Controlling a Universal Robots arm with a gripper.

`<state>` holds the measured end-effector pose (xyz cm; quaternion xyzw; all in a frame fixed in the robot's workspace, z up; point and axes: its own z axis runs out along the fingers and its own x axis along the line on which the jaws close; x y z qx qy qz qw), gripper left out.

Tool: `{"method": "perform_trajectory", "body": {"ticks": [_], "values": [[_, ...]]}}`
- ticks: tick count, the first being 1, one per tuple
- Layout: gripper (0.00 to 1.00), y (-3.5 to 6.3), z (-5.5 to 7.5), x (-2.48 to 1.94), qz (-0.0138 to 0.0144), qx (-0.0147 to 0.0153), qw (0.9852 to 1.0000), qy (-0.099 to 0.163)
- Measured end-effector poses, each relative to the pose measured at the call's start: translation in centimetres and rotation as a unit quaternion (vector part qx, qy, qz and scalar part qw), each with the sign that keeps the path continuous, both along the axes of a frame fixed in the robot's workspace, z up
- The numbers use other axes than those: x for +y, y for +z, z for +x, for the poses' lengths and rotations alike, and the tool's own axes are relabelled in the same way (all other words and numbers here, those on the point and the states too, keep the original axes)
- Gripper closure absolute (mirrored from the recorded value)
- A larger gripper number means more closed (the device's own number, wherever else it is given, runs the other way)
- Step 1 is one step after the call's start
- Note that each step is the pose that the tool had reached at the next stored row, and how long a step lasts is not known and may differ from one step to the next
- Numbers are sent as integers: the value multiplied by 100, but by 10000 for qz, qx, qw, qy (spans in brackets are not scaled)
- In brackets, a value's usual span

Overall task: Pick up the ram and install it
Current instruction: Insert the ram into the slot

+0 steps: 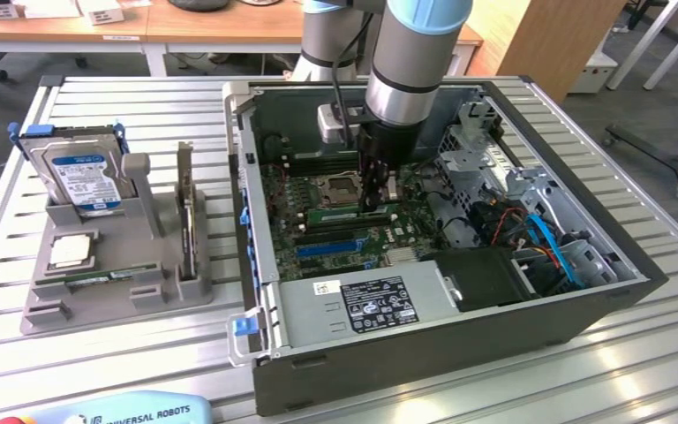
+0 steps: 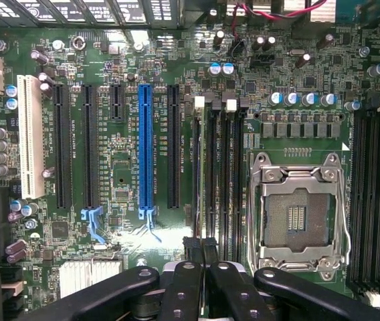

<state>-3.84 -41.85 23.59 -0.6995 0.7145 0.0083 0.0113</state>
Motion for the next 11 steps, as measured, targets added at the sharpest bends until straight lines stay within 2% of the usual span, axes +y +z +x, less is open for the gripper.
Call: {"method": "perform_trajectory", "body": {"ticks": [11], "values": [[88, -6, 0, -1, -1, 0, 10000, -2]]}}
